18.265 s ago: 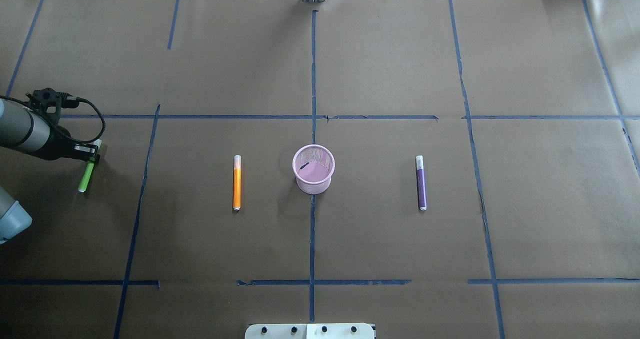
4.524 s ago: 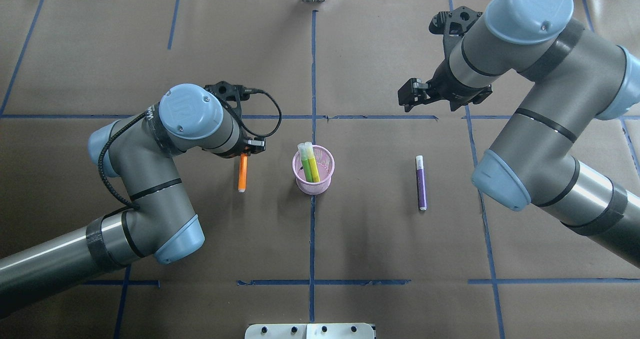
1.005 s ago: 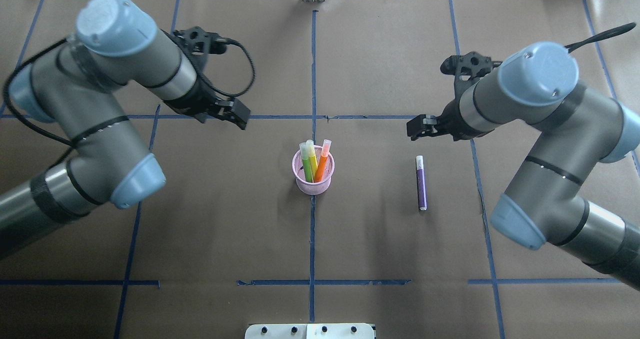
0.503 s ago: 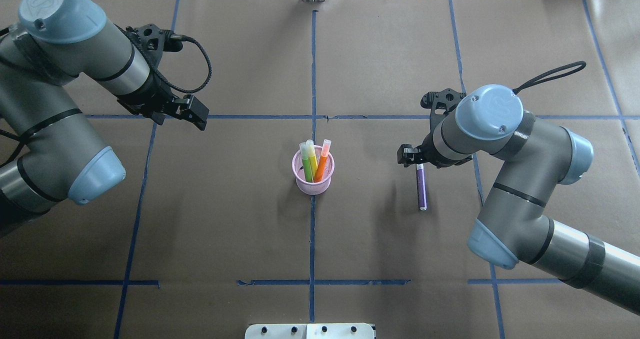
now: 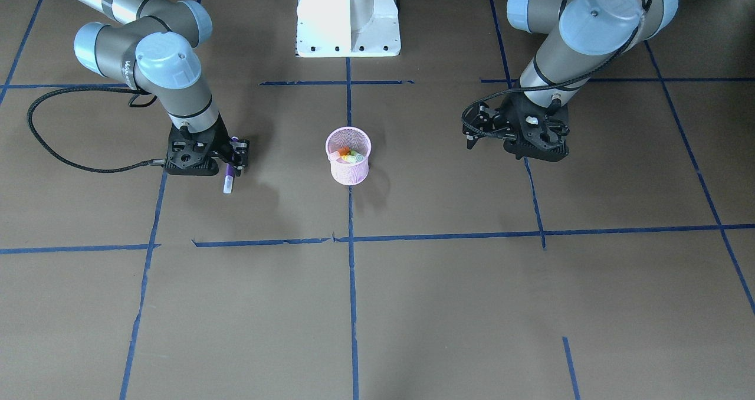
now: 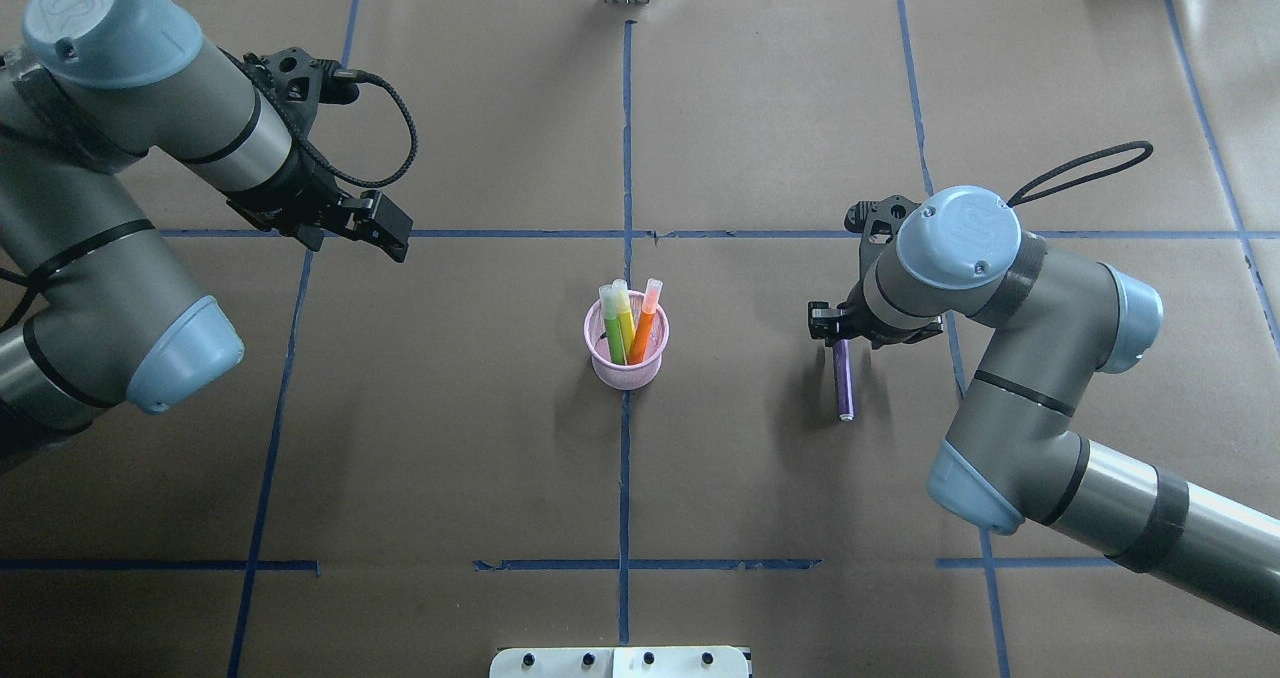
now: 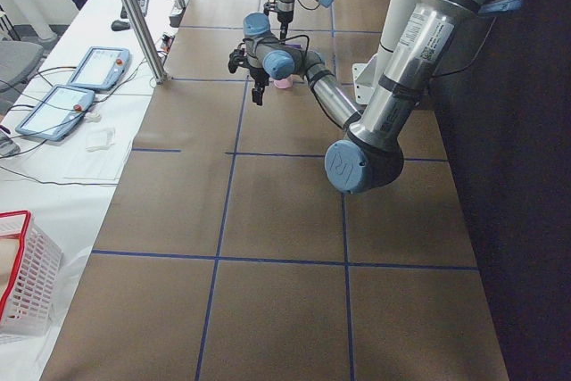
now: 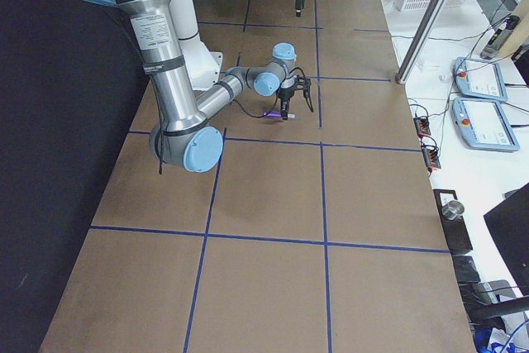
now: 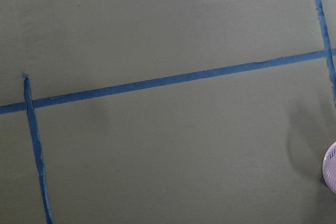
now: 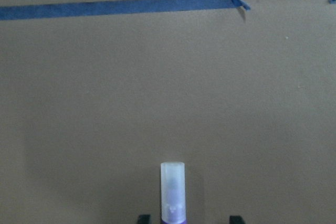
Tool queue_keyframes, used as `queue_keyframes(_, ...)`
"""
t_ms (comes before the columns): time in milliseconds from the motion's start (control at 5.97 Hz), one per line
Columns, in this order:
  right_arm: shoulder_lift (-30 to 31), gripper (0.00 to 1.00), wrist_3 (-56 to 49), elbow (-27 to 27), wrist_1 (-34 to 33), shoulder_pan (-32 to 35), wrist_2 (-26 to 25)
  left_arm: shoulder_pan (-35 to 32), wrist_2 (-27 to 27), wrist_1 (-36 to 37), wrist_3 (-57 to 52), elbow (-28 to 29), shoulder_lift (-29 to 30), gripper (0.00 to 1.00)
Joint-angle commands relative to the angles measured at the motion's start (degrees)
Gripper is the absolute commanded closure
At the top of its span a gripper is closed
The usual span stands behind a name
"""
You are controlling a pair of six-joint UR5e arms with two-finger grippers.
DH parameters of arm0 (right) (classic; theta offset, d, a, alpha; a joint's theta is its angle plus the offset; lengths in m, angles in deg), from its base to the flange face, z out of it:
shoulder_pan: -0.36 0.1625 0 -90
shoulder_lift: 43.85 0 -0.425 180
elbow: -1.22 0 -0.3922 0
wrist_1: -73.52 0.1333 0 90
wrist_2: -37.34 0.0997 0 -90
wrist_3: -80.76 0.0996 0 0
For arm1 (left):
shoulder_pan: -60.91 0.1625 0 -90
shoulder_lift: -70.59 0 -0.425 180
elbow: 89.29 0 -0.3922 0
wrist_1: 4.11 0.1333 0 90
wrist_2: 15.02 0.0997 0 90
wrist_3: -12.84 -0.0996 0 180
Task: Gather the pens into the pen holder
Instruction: 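Grasp the purple marker with the right gripper and lift it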
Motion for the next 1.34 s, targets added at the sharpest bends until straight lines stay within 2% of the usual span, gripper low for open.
queue_keyframes(0, -0.06, 0.44, -0.22, -0.17, 0.09, -0.24, 0.07, 0.00, 0.01, 0.05, 0.00, -0.07, -0.01, 0.00)
queue_keyframes(503, -0.06, 0.50, -0.40, -0.17, 0.09, -1.56, 0.07, 0.00, 0.01, -0.04, 0.09, 0.01, 0.08, 0.00)
queue_keyframes(670, -0.06, 0.65, -0.40, -0.17, 0.09, -1.56, 0.07, 0.00, 0.10, -0.04, 0.18, 0.01, -0.01, 0.00)
queue_keyframes(1173, 0.03, 0.72, -0.49, -0.26, 0.09, -2.09, 0.07, 0.09, 0.10, -0.04, 0.27, 0.01, 0.08, 0.00)
